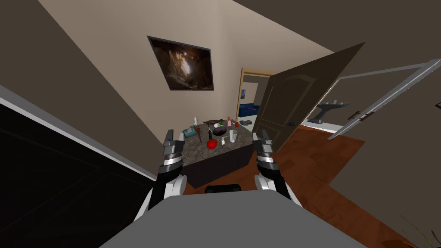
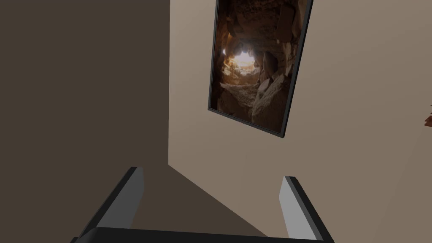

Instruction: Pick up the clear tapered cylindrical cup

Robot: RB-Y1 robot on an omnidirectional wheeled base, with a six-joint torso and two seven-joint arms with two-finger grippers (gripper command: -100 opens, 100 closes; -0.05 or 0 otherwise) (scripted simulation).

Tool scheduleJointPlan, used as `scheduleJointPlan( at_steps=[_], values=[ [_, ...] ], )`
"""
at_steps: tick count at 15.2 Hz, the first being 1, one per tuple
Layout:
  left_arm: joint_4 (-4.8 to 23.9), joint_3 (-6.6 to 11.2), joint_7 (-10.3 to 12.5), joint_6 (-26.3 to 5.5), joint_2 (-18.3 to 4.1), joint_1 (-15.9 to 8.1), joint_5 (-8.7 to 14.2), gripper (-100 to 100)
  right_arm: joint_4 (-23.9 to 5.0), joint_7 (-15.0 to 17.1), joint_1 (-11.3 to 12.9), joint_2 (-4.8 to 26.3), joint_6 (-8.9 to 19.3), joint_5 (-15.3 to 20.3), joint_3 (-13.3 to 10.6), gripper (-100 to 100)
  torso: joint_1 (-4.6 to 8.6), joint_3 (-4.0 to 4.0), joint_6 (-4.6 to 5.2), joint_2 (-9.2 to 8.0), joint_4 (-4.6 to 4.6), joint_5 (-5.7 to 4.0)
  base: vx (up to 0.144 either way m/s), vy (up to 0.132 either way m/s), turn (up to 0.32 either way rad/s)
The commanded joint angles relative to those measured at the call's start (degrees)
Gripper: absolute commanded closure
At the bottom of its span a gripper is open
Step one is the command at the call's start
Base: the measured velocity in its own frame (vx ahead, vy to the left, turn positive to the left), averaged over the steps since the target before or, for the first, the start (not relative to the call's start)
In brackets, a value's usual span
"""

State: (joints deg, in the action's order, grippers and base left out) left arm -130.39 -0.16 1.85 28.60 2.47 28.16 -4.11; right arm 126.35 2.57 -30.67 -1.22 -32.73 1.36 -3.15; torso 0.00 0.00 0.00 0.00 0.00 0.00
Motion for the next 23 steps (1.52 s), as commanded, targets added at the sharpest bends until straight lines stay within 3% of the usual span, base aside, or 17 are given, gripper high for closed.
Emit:
scheduleJointPlan(
  at_steps=[1, 11, 18, 20, 21, 23],
  values=[
    [0.0, 0.00, 0.0, 0.0, 0.0, 0.0, 0.0, 0, -0.6, 0.2, -0.3, 2.3, 0.1, 0.2, -0.4, -100, 0.00, 0.00, 0.00, 0.00, 0.00, 0.00, -0.003, -0.007, 0.010],
    [0.0, 0.00, 0.0, 0.0, 0.0, 0.0, 0.0, 0, -5.2, 1.6, -2.6, 12.4, 0.4, 1.7, -3.2, -100, 0.13, 0.08, 0.00, -0.14, 0.02, -0.03, -0.021, -0.023, 0.028],
    [0.0, 0.00, 0.0, 0.0, 0.0, 0.0, 0.0, 0, -11.0, 3.3, -5.2, 21.5, 0.6, 3.9, -6.5, -100, 0.12, 0.08, 0.00, -0.14, 0.03, -0.03, -0.034, -0.019, 0.060],
    [0.0, 0.00, 0.0, 0.0, 0.0, 0.0, 0.0, 0, -11.0, 3.3, -5.2, 23.1, 0.6, 3.9, -6.5, -100, 0.10, 0.08, 0.00, -0.14, 0.03, -0.02, -0.026, -0.011, 0.041],
    [0.0, 0.00, 0.0, 0.0, 0.0, 0.0, 0.0, 0, -12.7, 3.8, -5.9, 24.9, 0.6, 4.6, -7.3, -100, 0.09, 0.07, 0.00, -0.12, 0.03, -0.02, -0.023, -0.008, 0.058],
    [0.0, 0.00, 0.0, 0.0, 0.0, 0.0, 0.0, 0, -12.7, 3.8, -5.9, 26.2, 0.6, 4.6, -7.3, -100, 0.08, 0.06, 0.00, -0.11, 0.02, -0.02, -0.021, -0.008, 0.052]
  ],
)
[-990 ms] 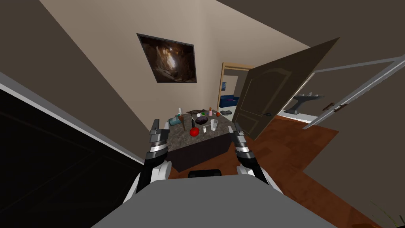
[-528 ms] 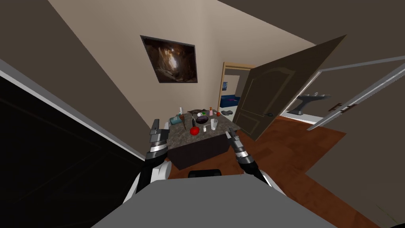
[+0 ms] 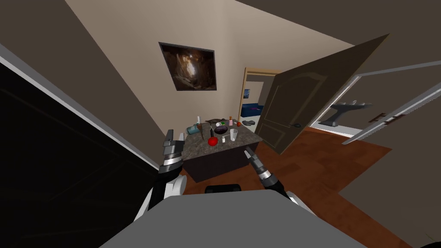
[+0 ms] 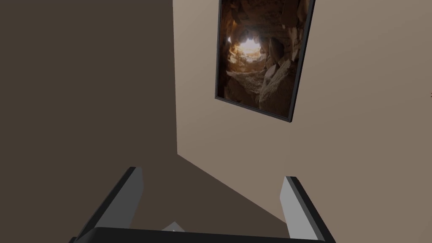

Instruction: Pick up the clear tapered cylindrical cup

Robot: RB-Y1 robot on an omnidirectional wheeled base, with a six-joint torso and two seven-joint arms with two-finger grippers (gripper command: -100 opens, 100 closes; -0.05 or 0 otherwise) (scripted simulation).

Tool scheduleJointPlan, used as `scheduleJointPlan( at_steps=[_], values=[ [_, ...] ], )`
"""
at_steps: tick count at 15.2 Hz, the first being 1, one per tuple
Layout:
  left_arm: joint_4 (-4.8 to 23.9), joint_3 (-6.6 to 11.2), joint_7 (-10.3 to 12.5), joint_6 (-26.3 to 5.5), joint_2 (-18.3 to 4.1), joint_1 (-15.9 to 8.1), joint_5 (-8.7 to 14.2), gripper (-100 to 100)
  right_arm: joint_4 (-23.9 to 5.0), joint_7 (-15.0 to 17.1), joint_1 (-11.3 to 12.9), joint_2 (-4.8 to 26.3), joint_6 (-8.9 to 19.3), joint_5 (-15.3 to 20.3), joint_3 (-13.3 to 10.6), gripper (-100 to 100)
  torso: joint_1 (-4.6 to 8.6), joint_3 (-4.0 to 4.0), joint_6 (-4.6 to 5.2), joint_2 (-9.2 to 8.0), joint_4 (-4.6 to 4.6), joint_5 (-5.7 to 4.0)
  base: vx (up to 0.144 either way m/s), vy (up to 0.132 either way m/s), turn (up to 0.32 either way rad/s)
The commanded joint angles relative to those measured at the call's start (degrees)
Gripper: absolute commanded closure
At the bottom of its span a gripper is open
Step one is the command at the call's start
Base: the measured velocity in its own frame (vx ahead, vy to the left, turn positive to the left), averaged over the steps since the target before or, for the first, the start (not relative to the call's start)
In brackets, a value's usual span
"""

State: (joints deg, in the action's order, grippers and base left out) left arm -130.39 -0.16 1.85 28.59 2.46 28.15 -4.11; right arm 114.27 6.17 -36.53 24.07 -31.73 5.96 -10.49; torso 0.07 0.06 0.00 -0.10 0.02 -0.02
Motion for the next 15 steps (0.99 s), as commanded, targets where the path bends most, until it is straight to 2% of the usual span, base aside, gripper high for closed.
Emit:
scheduleJointPlan(
  at_steps=[1, 2, 3, 5, 6, 8, 9, 11, 12, 14, 15],
  values=[
    [0.0, 0.00, 0.0, 0.0, 0.0, 0.0, 0.0, 0, -2.4, 0.7, -0.6, 2.9, -0.3, 0.7, -0.8, -100, 0.00, 0.00, 0.00, 0.00, 0.00, 0.00, -0.022, -0.005, 0.085],
    [0.0, 0.00, 0.0, 0.0, 0.0, 0.0, 0.0, 0, -2.4, 0.7, -0.6, 4.1, -0.3, 0.7, -0.8, -100, 0.00, 0.00, -0.01, 0.00, 0.00, 0.00, -0.023, -0.007, 0.085],
    [0.0, 0.00, 0.0, 0.0, 0.0, 0.0, 0.0, 0, -4.3, 1.2, -1.2, 5.7, -0.3, 1.5, -1.5, -100, 0.01, 0.00, 0.00, 0.00, 0.00, 0.00, -0.027, -0.004, 0.121],
    [0.0, 0.00, 0.0, 0.0, 0.0, 0.0, 0.0, 0, -4.3, 1.2, -1.2, 7.4, -0.3, 1.5, -1.5, -100, -0.01, 0.01, -0.01, -0.02, 0.00, 0.00, -0.025, -0.003, 0.054],
    [0.0, 0.00, 0.0, 0.0, 0.0, 0.0, 0.0, 0, -6.3, 1.6, -1.7, 9.2, -0.3, 2.3, -2.2, -100, -0.02, 0.00, 0.00, 0.00, 0.00, 0.00, -0.021, 0.005, 0.074],
    [0.0, 0.00, 0.0, 0.0, 0.0, 0.0, 0.0, 0, -6.3, 1.6, -1.7, 10.9, -0.3, 2.3, -2.2, -100, -0.04, 0.00, -0.01, 0.01, 0.00, 0.01, -0.019, 0.004, 0.066],
    [0.0, 0.00, 0.0, 0.0, 0.0, 0.0, 0.0, 0, -8.3, 2.1, -2.1, 12.5, -0.4, 3.2, -2.8, -100, -0.04, -0.01, 0.00, 0.02, 0.00, 0.01, -0.018, 0.006, 0.083],
    [0.0, 0.00, 0.0, 0.0, 0.0, 0.0, 0.0, 0, -8.3, 2.1, -2.1, 14.5, -0.4, 3.2, -2.8, -100, -0.04, -0.02, -0.01, 0.03, -0.01, 0.01, -0.017, 0.006, 0.081],
    [0.0, 0.00, 0.0, 0.0, 0.0, 0.0, 0.0, 0, -10.4, 2.5, -2.4, 16.4, -0.4, 4.1, -3.3, -100, -0.05, -0.02, 0.00, 0.03, -0.01, 0.01, -0.016, 0.011, 0.111],
    [0.0, 0.00, 0.0, 0.0, 0.0, 0.0, 0.0, 0, -10.4, 2.5, -2.4, 18.2, -0.4, 4.1, -3.3, -100, -0.07, -0.02, -0.02, 0.03, -0.01, 0.02, -0.016, 0.011, 0.069],
    [0.0, 0.00, 0.0, 0.0, 0.0, 0.0, 0.0, 0, -12.5, 2.9, -2.7, 19.9, -0.5, 5.0, -3.7, -100, -0.07, -0.03, 0.00, 0.04, -0.01, 0.02, -0.015, 0.016, 0.088]
  ],
)
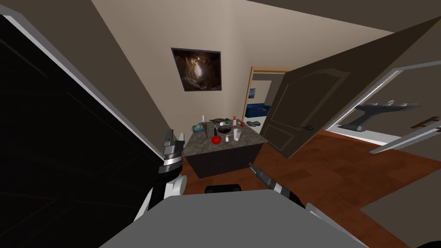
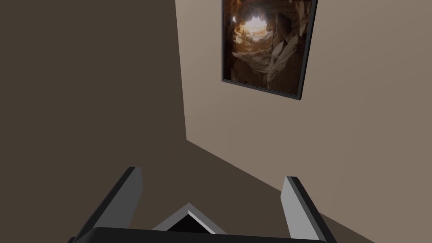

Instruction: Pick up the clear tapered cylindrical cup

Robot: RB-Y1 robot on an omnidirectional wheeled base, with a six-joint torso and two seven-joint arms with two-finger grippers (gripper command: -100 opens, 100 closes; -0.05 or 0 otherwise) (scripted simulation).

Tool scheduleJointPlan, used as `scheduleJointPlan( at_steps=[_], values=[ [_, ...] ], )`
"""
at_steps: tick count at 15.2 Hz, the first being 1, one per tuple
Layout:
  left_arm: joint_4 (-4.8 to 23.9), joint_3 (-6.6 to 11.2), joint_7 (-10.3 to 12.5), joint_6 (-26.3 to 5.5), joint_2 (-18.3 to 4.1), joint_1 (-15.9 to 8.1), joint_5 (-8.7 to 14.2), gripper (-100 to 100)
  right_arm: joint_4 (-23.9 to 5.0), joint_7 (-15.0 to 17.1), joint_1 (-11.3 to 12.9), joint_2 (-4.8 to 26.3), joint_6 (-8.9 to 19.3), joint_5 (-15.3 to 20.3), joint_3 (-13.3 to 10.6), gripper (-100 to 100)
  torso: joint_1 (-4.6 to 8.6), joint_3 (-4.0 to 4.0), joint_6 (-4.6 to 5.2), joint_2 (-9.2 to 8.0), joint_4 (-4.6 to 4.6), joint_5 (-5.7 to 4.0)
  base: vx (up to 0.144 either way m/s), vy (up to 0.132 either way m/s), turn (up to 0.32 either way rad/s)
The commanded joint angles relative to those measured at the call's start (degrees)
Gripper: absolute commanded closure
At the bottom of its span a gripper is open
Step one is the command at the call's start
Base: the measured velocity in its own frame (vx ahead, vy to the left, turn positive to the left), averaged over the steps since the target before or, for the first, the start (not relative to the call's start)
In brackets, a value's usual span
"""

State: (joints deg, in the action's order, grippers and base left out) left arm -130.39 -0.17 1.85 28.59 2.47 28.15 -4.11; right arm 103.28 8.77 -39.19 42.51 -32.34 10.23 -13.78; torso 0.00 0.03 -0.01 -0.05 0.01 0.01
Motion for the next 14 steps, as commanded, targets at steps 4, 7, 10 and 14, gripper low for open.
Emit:
scheduleJointPlan(
  at_steps=[4, 7, 10, 14],
  values=[
    [0.0, 0.00, 0.0, 0.0, 0.0, 0.0, 0.0, 0, -3.7, 0.7, -0.1, 6.2, -0.1, 1.7, -0.8, -100, -0.03, 0.00, -0.02, 0.01, 0.00, 0.00, -0.015, 0.020, 0.109],
    [0.0, 0.00, 0.0, 0.0, 0.0, 0.0, 0.0, 0, -5.8, 1.1, -0.1, 9.8, -0.2, 2.7, -1.0, -100, -0.05, -0.02, -0.01, 0.03, 0.00, 0.00, -0.010, 0.023, 0.099],
    [0.0, 0.00, 0.0, 0.0, 0.0, 0.0, 0.0, 0, -8.0, 1.4, -0.1, 13.3, -0.4, 3.7, -1.2, -100, -0.02, -0.02, 0.02, 0.04, 0.00, 0.01, -0.005, 0.018, 0.052],
    [0.0, 0.00, 0.0, 0.0, 0.0, 0.0, 0.0, 0, -10.1, 1.7, 0.1, 17.8, -0.7, 4.7, -1.2, -100, -0.07, -0.04, -0.01, 0.07, -0.01, 0.02, -0.001, 0.030, 0.121]
  ],
)
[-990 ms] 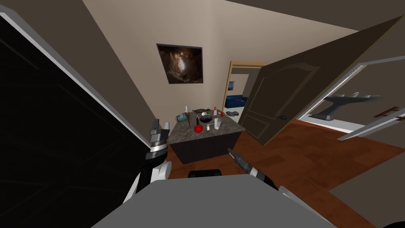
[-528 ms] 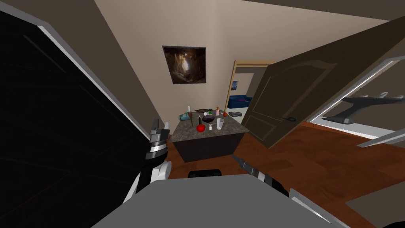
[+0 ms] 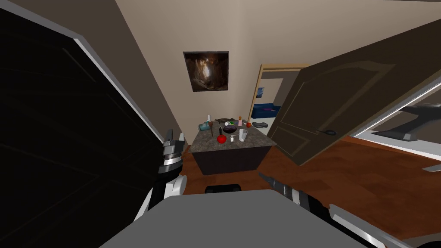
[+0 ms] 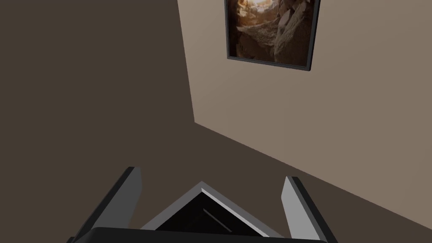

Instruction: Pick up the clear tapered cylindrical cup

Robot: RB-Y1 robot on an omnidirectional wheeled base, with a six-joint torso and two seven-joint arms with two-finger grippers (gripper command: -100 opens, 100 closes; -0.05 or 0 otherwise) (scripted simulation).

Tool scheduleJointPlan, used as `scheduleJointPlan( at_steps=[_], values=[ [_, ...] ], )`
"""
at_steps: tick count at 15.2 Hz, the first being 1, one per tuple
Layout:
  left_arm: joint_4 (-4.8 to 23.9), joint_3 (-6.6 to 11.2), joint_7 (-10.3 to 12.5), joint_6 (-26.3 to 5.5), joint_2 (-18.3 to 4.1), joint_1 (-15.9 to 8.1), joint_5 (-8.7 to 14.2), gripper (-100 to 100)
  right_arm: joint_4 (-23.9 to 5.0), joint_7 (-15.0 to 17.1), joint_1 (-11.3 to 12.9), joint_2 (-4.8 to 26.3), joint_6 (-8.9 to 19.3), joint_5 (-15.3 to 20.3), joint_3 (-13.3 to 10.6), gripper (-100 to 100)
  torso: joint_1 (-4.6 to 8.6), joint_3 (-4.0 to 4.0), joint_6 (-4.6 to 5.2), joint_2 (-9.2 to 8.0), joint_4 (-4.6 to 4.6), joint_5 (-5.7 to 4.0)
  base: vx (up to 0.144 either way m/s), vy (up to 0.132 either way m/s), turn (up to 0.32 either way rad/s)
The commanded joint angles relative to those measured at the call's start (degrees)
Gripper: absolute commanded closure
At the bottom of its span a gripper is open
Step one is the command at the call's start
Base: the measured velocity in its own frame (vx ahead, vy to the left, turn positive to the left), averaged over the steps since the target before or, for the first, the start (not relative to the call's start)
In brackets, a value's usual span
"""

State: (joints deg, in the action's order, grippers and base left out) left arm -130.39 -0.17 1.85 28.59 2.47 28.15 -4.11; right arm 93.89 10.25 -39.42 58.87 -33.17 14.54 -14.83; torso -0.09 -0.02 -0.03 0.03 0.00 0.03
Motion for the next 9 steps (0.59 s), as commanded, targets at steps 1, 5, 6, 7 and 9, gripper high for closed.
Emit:
scheduleJointPlan(
  at_steps=[1, 5, 6, 7, 9],
  values=[
    [0.0, 0.00, 0.0, 0.0, 0.0, 0.0, 0.0, 0, -0.7, 0.3, 0.3, 2.8, 0.1, 0.4, -0.2, -100, 0.00, 0.00, 0.00, 0.00, 0.00, 0.00, -0.002, 0.026, 0.046],
    [0.0, 0.00, 0.0, 0.0, 0.0, 0.0, 0.0, 0, -4.8, 0.8, 0.9, 8.2, -0.5, 2.5, -0.1, -100, -0.02, -0.01, 0.02, 0.01, 0.00, 0.01, 0.001, 0.038, 0.125],
    [0.0, 0.00, 0.0, 0.0, 0.0, 0.0, 0.0, 0, -4.8, 0.8, 0.9, 9.7, -0.5, 2.5, -0.1, -100, -0.03, -0.01, -0.02, 0.03, 0.00, 0.01, 0.009, 0.039, 0.156],
    [0.0, 0.00, 0.0, 0.0, 0.0, 0.0, 0.0, 0, -4.8, 0.8, 0.9, 10.7, -0.5, 2.5, -0.1, -100, -0.04, -0.03, -0.01, 0.04, -0.01, 0.01, 0.008, 0.026, 0.038],
    [0.0, 0.00, 0.0, 0.0, 0.0, 0.0, 0.0, 0, -6.8, 1.0, 1.2, 13.3, -0.9, 3.6, 0.0, -100, -0.05, -0.03, -0.01, 0.05, -0.01, 0.00, 0.010, 0.048, 0.140]
  ],
)
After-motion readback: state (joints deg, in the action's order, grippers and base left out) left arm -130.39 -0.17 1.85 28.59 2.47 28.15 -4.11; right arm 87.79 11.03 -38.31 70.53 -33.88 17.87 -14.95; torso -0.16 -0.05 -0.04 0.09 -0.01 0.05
